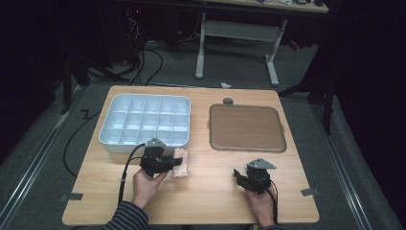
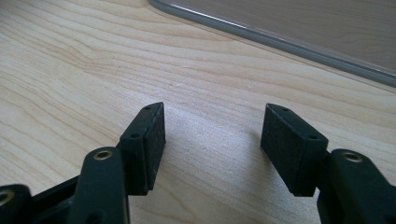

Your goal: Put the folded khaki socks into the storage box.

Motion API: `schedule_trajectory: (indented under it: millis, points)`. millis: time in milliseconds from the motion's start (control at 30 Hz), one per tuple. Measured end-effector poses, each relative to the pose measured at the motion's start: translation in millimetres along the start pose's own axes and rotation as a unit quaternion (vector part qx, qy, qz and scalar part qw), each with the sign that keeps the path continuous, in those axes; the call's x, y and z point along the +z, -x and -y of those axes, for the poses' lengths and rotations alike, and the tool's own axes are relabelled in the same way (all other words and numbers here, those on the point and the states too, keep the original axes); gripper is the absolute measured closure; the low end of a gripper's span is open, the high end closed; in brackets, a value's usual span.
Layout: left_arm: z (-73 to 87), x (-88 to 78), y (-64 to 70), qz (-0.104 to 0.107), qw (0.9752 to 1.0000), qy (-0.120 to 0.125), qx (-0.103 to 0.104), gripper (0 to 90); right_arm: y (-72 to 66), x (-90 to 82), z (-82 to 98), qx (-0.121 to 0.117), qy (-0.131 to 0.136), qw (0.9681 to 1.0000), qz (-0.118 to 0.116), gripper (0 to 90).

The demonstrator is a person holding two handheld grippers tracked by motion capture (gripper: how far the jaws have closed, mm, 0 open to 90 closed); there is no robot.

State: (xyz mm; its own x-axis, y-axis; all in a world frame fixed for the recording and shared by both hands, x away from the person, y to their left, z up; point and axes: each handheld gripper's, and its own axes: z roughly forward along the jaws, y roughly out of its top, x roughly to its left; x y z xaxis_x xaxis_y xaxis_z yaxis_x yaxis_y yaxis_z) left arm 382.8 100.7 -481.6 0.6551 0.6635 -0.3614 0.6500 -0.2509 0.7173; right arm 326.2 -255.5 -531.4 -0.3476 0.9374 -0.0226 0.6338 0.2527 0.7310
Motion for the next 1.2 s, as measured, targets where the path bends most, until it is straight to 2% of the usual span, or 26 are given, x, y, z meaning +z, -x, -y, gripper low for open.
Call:
schedule_trajectory:
  millis: [267, 500, 633, 767, 900, 1200]
  points:
    - [-0.2, -11.4, -8.2, -0.001, 0.9999, 0.011, -0.011, 72.8, 0.0, 0.0, 0.0, 0.0, 0.0, 1.0, -0.001, 40.0]
    - [0.0, -21.5, -13.6, -0.005, 0.9997, 0.018, -0.014, 72.7, 0.0, 0.0, 0.0, 0.0, 0.0, 1.0, 0.0, 40.0]
    - [-3.0, -25.3, -16.2, -0.009, 0.9998, 0.014, -0.007, 72.8, -0.1, 0.0, 0.0, 0.0, 0.0, 1.0, 0.0, 39.9]
    - [-6.4, -30.8, -18.7, -0.003, 0.9997, 0.023, -0.012, 72.7, -0.1, 0.0, -0.1, 0.001, 0.0, 1.0, 0.0, 40.0]
    - [-6.1, -35.4, -22.2, -0.01, 0.9995, 0.025, -0.014, 72.8, -0.1, 0.0, -0.1, 0.001, 0.0, 1.0, 0.0, 39.9]
    - [-6.5, -45.5, -28.0, 0.0, 0.9986, 0.044, -0.029, 72.9, 0.0, 0.0, -0.1, 0.001, 0.0, 1.0, 0.0, 39.9]
